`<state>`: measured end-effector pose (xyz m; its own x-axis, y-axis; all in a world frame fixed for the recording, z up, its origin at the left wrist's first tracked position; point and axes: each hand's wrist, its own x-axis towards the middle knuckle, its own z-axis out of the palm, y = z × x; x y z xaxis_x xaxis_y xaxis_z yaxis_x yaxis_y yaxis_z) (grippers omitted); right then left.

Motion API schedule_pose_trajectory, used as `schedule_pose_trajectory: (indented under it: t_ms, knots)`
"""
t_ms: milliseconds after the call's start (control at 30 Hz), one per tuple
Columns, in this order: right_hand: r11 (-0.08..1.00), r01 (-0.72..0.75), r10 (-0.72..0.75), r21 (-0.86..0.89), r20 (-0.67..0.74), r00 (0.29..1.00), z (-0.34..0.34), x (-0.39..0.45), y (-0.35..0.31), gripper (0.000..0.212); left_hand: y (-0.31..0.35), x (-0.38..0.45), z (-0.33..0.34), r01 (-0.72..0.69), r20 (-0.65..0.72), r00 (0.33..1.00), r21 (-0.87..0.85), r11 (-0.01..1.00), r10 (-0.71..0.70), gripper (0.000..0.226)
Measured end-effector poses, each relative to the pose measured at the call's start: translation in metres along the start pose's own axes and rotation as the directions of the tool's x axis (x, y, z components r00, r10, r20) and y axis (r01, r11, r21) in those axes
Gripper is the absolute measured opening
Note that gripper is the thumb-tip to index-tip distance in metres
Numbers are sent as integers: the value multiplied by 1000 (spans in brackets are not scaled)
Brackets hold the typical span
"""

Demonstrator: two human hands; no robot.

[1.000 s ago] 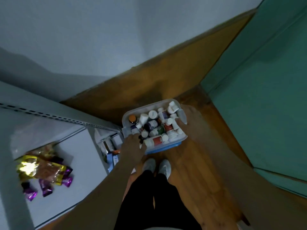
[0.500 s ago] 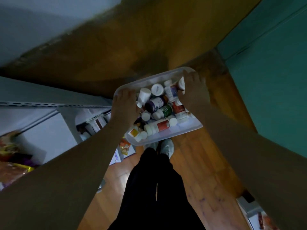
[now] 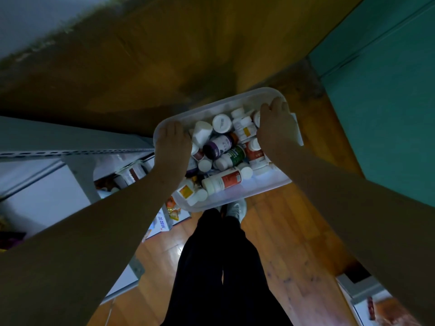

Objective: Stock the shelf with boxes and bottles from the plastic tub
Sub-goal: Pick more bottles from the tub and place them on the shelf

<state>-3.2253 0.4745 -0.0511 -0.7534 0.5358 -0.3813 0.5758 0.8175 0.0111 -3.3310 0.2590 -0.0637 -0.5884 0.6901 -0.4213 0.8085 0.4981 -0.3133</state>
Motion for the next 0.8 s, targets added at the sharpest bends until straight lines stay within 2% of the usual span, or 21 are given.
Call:
schedule_pose_trajectory:
  t_ms: [100,200,267,367,467,567,667,733,800]
  knots:
    - [995,35,-36,-96,-7,999,3,-1,-3,52,-5,-2,5,-91,-40,995,59,994,93,25]
    - [996,63,-66,-58,-48,997,-3,-6,0,49,-10,-5,-1,-101,-30,994,-16,995,101,28]
    - [991,74,-66,109,-76,995,-9,-14,8,50,-12,-5,-11,-68,-23,998,-168,984,65,25]
    - [901,101,-35,423,-161,986,-23,-33,21,51,-20,-11,-31,72,36,997,-405,911,-63,28]
    - [781,112,37,614,-224,974,-43,-62,29,47,-28,-30,-56,214,147,977,-672,709,-155,39]
    - [624,76,153,778,-217,964,-72,-93,28,42,-30,-62,-92,321,232,944,-817,479,-237,30]
    - [435,12,235,900,-126,964,-117,-126,27,40,-24,-109,-136,333,286,905,-937,106,-316,37]
    - [267,-6,243,964,-61,968,-153,-149,27,36,-17,-141,-162,317,322,876,-946,-75,-358,44]
    - [25,3,196,1000,-8,981,-189,-170,26,32,-10,-170,-186,296,354,841,-934,-198,-410,48]
